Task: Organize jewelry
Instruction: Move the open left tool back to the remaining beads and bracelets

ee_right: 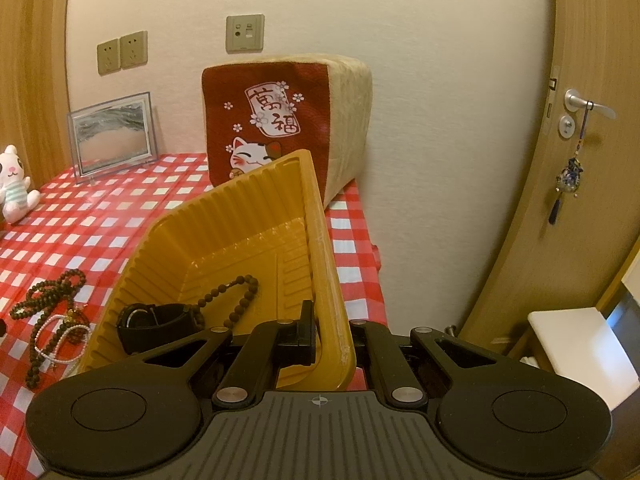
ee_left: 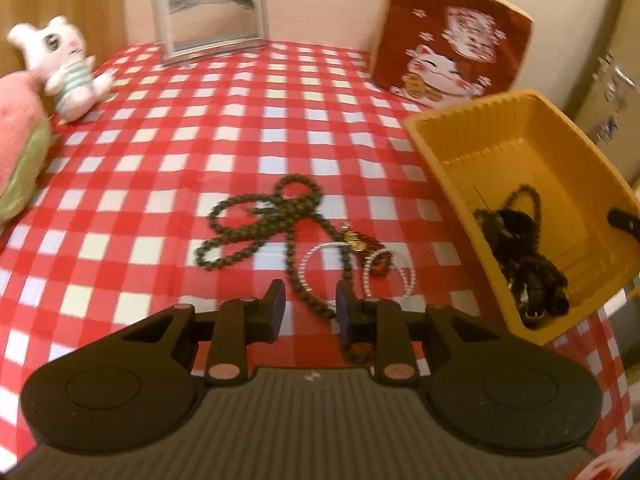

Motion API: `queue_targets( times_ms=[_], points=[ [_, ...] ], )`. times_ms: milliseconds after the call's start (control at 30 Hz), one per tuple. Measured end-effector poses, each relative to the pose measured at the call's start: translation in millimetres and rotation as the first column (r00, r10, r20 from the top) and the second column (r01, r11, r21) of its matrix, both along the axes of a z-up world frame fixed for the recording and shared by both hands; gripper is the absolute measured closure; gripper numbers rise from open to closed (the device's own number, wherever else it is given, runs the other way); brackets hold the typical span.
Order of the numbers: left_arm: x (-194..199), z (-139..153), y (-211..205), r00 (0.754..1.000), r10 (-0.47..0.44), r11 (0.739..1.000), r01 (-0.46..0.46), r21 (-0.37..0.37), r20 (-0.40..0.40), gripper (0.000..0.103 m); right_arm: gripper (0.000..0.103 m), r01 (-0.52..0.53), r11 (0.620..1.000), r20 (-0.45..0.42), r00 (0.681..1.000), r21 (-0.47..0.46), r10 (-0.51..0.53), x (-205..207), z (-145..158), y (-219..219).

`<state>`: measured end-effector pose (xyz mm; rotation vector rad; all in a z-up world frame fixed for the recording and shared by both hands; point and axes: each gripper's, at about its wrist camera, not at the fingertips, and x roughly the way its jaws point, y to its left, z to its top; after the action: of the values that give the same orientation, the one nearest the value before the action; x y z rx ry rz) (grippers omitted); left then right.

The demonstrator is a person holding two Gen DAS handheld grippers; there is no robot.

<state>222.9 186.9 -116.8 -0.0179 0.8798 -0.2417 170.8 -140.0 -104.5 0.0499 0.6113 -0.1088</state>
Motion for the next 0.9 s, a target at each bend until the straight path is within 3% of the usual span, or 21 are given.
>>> queue_targets(
  times_ms=[300,567,667,733,900],
  points=[
    [32,-16,-18,0.991,-0.136,0.983,0.133,0.123,0.012,0.079,0.098,0.003,1.0,-0.005,1.0,0.002,-0.003,0,0,-1],
    [60,-37,-32,0.96,-0.279,0.933,0.277,0.228,-0.025,0.083,0.098,0.01,1.0,-0.011,1.0,0.005,-0.01,1,-1,-3],
    [65,-42,-34,0.946,-0.322,0.921,0.323,0.221,-0.04,0.087,0.098,0.012,1.0,-0.012,1.0,0.005,-0.012,1,-1,-3],
    [68,-42,-34,0.942,-0.332,0.922,0.336,0.195,-0.054,0.103,0.098,0.014,1.0,-0.013,1.0,0.007,-0.014,1,-1,-4],
    [62,-29,-25,0.949,-0.312,0.945,0.315,0.09,-0.042,0.103,0.098,0.017,1.0,-0.015,1.0,0.011,-0.017,2,-1,-4]
  ],
)
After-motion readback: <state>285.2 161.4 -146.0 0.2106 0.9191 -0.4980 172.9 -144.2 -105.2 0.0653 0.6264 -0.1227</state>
